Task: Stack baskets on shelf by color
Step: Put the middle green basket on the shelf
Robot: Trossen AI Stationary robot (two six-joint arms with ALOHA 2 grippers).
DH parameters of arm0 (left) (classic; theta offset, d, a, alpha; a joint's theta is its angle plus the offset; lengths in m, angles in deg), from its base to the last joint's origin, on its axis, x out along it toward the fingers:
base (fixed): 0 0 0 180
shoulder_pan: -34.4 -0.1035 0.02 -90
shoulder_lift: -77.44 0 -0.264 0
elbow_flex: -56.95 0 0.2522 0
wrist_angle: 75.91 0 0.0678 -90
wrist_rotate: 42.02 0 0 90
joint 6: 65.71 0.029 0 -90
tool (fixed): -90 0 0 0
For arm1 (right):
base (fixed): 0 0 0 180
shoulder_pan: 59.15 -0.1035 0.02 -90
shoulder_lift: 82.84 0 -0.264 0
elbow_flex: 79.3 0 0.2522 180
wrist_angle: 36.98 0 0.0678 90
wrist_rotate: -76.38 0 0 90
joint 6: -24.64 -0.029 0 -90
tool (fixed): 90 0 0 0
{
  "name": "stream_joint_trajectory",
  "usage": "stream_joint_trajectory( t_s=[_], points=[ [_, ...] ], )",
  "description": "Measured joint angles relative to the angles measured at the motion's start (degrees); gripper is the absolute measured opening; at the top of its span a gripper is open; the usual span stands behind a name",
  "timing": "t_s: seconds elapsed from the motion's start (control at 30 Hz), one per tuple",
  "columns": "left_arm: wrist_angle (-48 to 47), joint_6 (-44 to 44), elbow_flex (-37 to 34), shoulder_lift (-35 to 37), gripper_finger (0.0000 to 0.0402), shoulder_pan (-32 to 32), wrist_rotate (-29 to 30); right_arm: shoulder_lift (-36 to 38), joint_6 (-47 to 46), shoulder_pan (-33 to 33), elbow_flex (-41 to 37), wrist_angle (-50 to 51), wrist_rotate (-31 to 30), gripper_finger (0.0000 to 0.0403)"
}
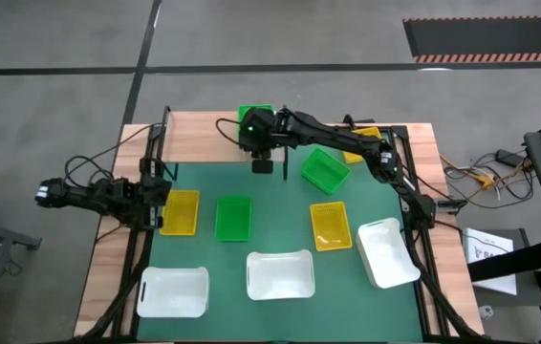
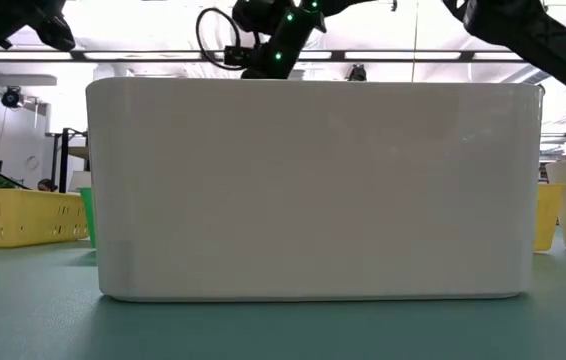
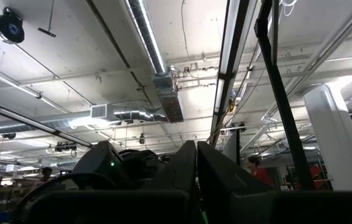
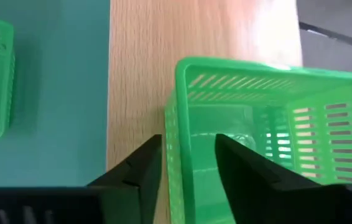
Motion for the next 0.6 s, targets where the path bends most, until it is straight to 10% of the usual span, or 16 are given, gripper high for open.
stream_joint_trajectory(
  t_s=[0.3, 0.6],
  points=[
    [-0.4, 0.0, 0.0, -1.5, 0.0000, 0.0, 0.0, 8.0, -0.3, -0.8, 0.0, 9.2, 0.4, 0.0167],
    [0.6, 3.5, 0.2, -5.2, 0.0000, 0.0, 9.4, 15.2, -0.8, 4.0, -2.7, 14.4, -0.1, 0.0062]
  ],
)
